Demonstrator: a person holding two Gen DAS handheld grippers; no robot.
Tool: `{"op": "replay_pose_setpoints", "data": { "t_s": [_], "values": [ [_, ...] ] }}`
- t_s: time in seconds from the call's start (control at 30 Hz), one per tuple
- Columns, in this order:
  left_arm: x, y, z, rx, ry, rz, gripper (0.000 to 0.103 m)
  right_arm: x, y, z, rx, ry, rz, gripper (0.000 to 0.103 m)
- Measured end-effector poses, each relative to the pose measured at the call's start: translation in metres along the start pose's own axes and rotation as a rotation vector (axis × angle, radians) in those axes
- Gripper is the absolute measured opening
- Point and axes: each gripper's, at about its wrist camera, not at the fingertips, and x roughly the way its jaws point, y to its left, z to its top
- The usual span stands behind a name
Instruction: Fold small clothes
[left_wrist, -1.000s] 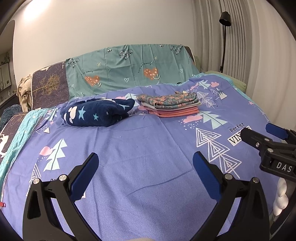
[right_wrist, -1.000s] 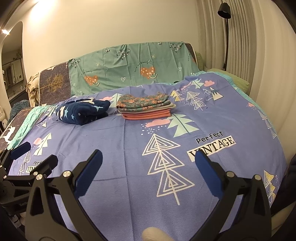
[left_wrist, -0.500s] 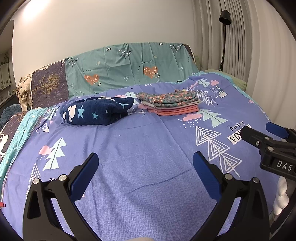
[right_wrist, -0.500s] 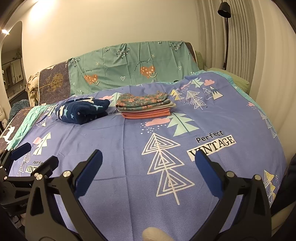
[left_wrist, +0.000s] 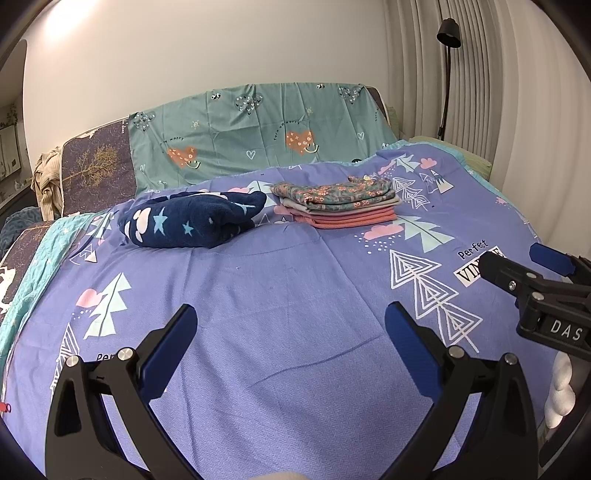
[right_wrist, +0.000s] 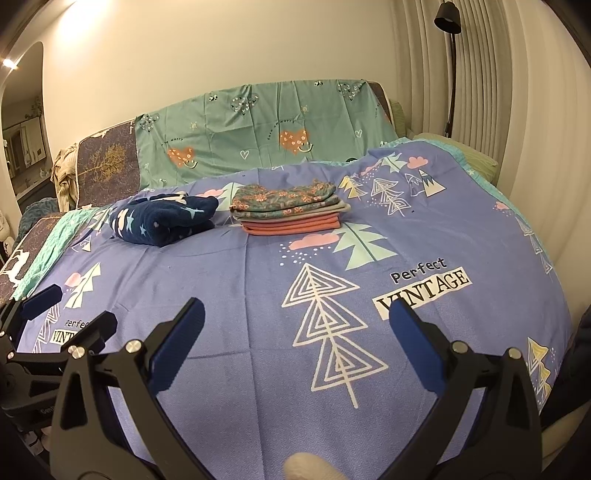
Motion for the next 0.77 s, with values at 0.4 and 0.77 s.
{"op": "replay_pose_setpoints", "data": {
  "t_s": [0.4,0.77],
  "values": [
    [0.0011,-0.0011,-0.0047,0.001,0.008,0.007,0.102,0.0020,0.0004,-0.0025,0.000,0.007,0.001,0.101],
    [-0.0009,-0.0006,-0.0021,0.005,0.007,0.006,0.102,0.0021,-0.0001,-0.0028,0.002,0.001,0.000,0.101]
  ]
}}
